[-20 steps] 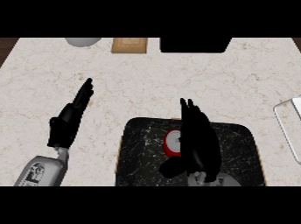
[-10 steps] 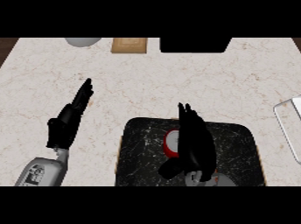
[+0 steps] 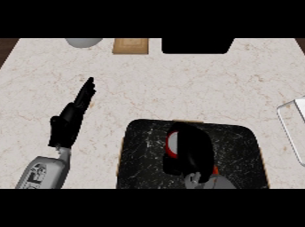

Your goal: Pick the can from the tray and place it in the tiered shelf

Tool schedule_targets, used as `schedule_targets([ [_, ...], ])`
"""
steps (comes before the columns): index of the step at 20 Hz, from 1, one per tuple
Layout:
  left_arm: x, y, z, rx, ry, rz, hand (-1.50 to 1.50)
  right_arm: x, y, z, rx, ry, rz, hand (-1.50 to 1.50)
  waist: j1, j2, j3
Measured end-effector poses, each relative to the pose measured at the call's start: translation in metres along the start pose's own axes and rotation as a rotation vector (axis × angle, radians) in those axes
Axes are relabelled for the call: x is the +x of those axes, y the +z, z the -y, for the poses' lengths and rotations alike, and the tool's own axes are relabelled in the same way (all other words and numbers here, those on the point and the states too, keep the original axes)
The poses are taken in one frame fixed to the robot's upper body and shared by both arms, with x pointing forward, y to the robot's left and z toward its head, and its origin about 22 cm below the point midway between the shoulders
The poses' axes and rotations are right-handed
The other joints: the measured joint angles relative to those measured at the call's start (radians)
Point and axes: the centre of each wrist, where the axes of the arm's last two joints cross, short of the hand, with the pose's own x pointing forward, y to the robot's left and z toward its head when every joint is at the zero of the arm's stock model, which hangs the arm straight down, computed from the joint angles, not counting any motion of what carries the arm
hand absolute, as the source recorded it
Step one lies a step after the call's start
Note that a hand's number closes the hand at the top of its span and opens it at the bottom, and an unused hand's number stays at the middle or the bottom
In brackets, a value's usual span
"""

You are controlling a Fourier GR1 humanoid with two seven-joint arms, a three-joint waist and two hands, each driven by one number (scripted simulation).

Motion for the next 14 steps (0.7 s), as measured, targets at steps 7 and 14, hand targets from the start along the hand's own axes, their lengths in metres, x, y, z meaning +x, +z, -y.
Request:
schedule_targets([
  [7,0.001,0.005,-0.001,0.013,-0.003,-0.006,0.00,-0.028,0.023,0.001,-0.024,0.036,0.053,1.50,-0.005,-0.003,0.000],
  [14,-0.004,0.011,-0.006,0.047,-0.002,-0.021,0.00,-0.119,0.088,0.018,0.026,0.079,0.206,1.50,-0.042,-0.013,0.000],
])
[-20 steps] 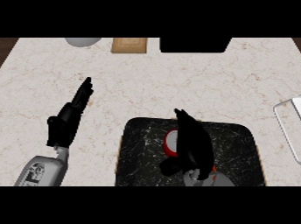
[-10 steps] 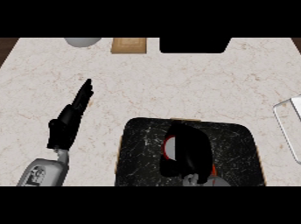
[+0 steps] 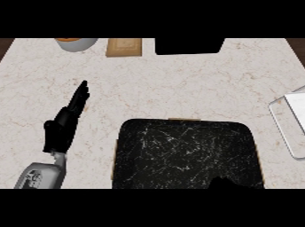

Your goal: Pick the can from the tray and place it in the tiered shelf

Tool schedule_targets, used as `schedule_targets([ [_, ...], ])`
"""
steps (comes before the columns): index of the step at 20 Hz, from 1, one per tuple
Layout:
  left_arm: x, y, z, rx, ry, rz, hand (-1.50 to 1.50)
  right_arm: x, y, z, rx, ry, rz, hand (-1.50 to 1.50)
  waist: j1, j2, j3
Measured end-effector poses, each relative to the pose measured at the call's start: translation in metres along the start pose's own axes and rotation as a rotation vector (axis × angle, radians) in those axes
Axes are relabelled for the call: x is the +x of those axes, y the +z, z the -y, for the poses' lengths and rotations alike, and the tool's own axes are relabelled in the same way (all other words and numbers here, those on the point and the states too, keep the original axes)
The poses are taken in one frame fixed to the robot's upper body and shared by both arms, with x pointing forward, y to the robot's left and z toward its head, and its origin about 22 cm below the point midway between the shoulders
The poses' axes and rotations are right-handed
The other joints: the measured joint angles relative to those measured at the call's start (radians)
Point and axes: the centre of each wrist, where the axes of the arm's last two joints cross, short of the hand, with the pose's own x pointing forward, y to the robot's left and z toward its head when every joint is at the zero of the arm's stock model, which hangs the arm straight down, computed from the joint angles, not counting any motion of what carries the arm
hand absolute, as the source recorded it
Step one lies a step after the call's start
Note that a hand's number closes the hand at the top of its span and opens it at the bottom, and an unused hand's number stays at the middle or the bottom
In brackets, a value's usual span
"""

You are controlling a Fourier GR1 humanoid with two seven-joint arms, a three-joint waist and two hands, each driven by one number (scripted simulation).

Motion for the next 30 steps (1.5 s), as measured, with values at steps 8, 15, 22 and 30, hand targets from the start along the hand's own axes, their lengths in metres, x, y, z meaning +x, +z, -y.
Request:
schedule_targets([
  [8,-0.007,0.006,-0.005,0.004,0.001,-0.006,0.00,-0.034,0.047,0.019,-0.145,-0.180,0.108,1.50,-0.004,0.004,0.003],
  [15,-0.004,0.002,-0.008,0.011,-0.002,-0.009,0.00,-0.047,0.061,0.024,-0.309,-0.235,0.153,1.50,-0.013,0.004,0.002],
  [22,-0.003,0.002,-0.011,0.012,0.000,-0.012,0.00,-0.068,0.060,0.044,-0.507,-0.171,0.115,1.50,-0.018,0.005,-0.001],
  [30,-0.005,0.003,-0.009,0.014,-0.001,-0.012,0.00,-0.086,0.049,0.077,-0.734,-0.079,0.067,1.50,-0.022,0.005,-0.003],
])
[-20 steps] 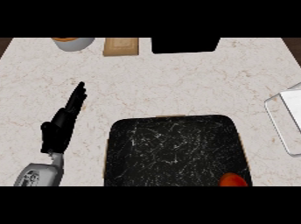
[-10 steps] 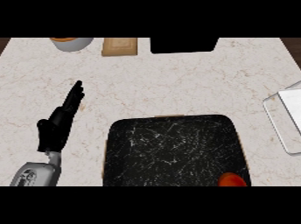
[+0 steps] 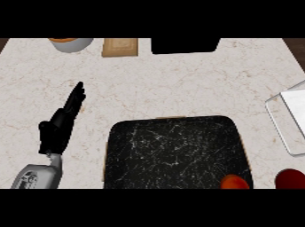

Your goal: Pick the can from the tray and place it in the tiered shelf

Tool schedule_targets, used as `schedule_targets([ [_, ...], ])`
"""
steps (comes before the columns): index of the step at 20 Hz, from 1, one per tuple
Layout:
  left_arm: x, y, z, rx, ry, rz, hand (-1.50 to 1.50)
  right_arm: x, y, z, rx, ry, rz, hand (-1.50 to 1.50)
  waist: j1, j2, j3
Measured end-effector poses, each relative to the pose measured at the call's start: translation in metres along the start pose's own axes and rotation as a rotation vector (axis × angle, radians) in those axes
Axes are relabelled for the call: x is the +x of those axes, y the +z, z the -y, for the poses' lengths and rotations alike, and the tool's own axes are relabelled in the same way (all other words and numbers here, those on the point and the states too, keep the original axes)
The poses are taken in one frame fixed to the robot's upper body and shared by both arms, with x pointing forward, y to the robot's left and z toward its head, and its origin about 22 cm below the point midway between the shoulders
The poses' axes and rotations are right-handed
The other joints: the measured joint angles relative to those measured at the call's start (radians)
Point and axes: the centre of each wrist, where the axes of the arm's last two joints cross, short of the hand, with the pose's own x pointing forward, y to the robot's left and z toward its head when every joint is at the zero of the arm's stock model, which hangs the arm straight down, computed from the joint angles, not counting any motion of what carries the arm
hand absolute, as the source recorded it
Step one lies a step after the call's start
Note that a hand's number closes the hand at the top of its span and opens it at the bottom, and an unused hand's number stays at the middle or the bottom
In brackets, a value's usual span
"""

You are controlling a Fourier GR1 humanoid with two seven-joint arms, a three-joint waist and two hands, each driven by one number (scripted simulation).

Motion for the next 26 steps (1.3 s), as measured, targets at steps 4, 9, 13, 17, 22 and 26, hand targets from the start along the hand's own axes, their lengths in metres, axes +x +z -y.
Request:
schedule_targets([
  [4,-0.001,0.002,-0.003,-0.002,0.002,0.003,0.00,-0.005,-0.017,0.010,-0.083,0.043,0.002,1.50,0.003,-0.001,-0.001],
  [9,-0.001,0.002,0.005,-0.012,0.000,0.007,0.00,-0.007,-0.042,0.024,-0.177,0.093,-0.006,1.50,0.012,0.001,0.000],
  [13,0.000,0.000,0.005,-0.016,-0.002,0.006,0.00,-0.005,-0.064,0.038,-0.258,0.118,-0.022,1.50,0.017,0.001,0.000],
  [17,0.000,-0.001,0.004,-0.013,-0.003,0.008,0.00,0.000,-0.085,0.053,-0.322,0.135,-0.040,1.50,0.020,0.000,0.000],
  [22,0.001,-0.003,0.007,-0.014,-0.002,0.007,0.00,0.011,-0.114,0.083,-0.353,0.115,-0.055,1.50,0.023,-0.001,0.002],
  [26,0.004,-0.006,0.006,-0.027,-0.005,0.011,0.00,0.022,-0.129,0.118,-0.333,0.030,-0.064,1.50,0.030,0.001,0.003],
])
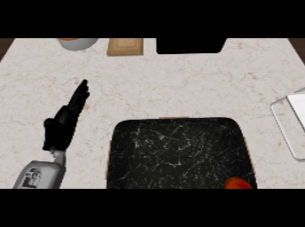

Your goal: Pick the can from the tray and place it in the tiered shelf

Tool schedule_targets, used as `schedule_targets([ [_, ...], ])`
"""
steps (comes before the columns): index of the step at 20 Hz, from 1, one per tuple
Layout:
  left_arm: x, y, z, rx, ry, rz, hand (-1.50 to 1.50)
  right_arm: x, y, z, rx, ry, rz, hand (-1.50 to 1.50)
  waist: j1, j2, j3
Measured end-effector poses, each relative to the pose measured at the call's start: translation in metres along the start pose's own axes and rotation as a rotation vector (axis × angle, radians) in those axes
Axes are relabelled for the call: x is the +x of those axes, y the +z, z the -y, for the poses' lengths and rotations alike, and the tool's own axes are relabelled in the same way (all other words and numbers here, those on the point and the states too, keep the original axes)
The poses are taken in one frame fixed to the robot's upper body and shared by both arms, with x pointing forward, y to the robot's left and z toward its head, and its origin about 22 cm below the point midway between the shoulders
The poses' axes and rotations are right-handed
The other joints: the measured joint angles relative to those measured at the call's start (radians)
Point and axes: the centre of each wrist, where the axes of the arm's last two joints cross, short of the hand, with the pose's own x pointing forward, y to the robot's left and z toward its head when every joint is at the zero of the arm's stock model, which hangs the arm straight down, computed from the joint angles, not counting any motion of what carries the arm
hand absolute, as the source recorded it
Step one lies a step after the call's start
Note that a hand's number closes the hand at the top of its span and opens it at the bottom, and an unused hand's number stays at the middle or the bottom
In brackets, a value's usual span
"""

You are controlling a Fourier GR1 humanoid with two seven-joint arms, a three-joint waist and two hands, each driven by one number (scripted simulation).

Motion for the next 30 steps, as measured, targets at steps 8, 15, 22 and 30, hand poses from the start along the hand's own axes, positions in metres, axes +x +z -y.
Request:
schedule_targets([
  [8,0.004,-0.005,0.003,-0.030,0.008,0.016,0.00,-0.025,-0.045,0.019,-0.019,0.021,0.043,1.50,0.030,0.009,0.002],
  [15,0.000,-0.004,0.012,-0.037,0.004,0.026,0.00,-0.050,-0.065,-0.002,-0.056,-0.109,0.010,1.50,0.042,0.011,0.002],
  [22,0.002,-0.001,0.011,-0.036,0.008,0.017,0.00,-0.082,-0.080,-0.018,-0.073,-0.282,-0.018,1.50,0.039,0.010,0.002],
  [30,0.000,-0.003,0.009,-0.033,0.007,0.022,0.00,-0.114,-0.099,-0.026,-0.074,-0.198,-0.075,-1.50,0.037,0.011,0.001],
])
